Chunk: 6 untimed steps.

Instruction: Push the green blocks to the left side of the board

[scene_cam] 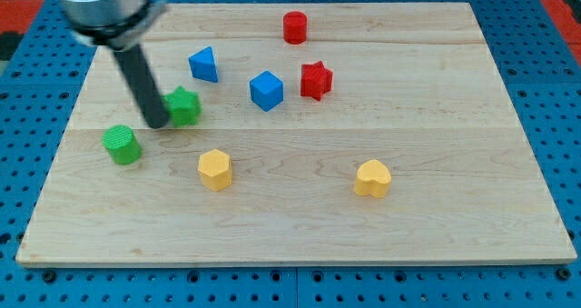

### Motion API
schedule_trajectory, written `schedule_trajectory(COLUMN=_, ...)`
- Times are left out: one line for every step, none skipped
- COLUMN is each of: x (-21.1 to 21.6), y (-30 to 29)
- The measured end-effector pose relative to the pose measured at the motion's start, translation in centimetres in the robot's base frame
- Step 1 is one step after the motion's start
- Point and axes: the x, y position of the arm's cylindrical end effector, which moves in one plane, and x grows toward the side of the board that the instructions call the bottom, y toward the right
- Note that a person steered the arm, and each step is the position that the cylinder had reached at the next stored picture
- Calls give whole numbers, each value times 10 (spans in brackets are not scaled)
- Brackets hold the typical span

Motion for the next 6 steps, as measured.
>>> schedule_trajectory(x=7, y=38)
schedule_trajectory(x=2, y=65)
schedule_trajectory(x=-33, y=92)
schedule_trajectory(x=-51, y=46)
schedule_trajectory(x=-49, y=21)
schedule_trajectory(x=-30, y=54)
